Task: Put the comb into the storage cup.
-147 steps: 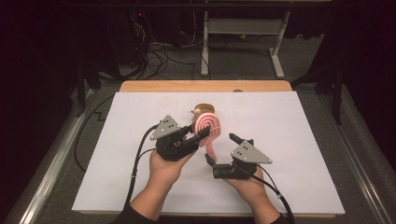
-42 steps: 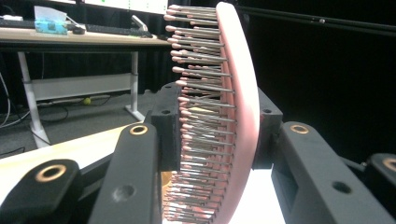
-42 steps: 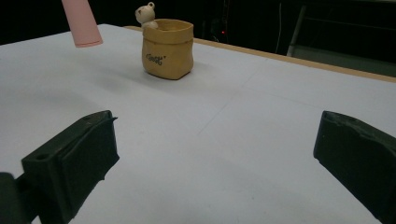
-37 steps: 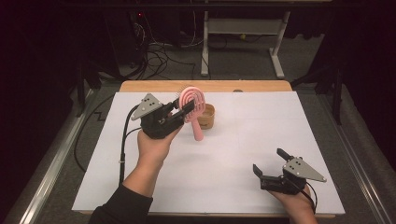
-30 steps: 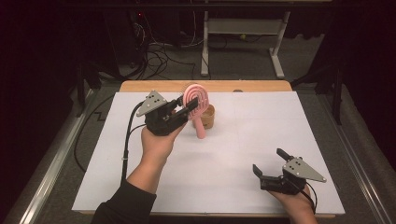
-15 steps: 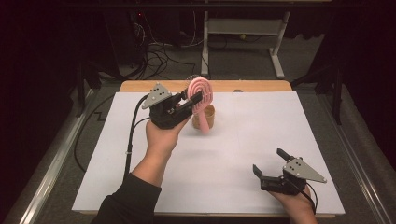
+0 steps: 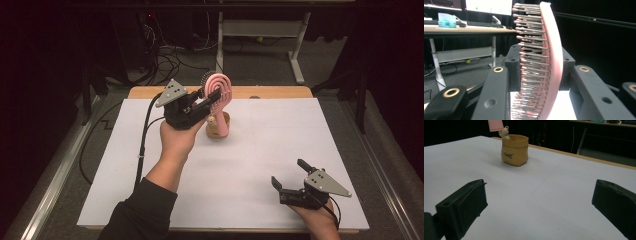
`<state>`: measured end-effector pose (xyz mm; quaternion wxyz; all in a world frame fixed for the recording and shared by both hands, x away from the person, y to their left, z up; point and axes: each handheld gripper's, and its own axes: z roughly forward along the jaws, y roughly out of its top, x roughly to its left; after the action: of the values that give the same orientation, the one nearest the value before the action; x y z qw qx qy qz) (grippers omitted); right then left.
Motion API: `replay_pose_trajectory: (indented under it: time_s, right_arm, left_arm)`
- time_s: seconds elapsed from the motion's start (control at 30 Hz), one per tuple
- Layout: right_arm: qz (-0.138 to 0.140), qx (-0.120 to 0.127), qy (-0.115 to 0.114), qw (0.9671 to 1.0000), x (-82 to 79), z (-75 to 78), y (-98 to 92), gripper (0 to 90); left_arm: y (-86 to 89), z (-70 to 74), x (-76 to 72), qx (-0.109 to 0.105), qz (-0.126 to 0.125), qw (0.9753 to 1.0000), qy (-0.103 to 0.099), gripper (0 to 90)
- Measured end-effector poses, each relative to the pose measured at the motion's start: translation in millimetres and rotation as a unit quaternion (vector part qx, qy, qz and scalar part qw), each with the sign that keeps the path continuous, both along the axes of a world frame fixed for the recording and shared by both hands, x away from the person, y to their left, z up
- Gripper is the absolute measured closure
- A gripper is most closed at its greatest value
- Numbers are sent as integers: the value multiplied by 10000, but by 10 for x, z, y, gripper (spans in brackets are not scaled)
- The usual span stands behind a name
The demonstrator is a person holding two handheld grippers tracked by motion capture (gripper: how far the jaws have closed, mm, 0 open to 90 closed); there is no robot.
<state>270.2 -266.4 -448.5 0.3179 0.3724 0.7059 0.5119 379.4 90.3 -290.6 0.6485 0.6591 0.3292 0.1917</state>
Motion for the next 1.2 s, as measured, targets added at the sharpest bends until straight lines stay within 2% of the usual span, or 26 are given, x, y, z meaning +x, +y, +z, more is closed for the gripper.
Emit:
replay_pose_trajectory:
  time_s: [0.23,0.4,0.57,0.67,0.93,1.2]
  right_arm:
    - [-20,22,31,10000,2,-4,3,1]
    - [-3,49,-42,10000,-4,9,9,1]
    - [-2,54,-16,10000,0,8,5,1]
    - [-5,129,-67,9999,-4,23,-1,1]
    - [-15,144,-138,9998,-3,34,-5,1]
    - [-11,167,-116,9998,-6,39,-6,2]
  left_arm:
    - [-3,81,55,2,30,9999,-108,630]
    - [-34,99,98,8,52,9998,-175,630]
    - [-78,71,163,-8,106,9998,-154,630]
    - [-89,63,205,-23,141,9998,-145,630]
    - [-90,77,306,-26,240,9996,-129,630]
    - [-109,-1,426,6,332,9994,-39,630]
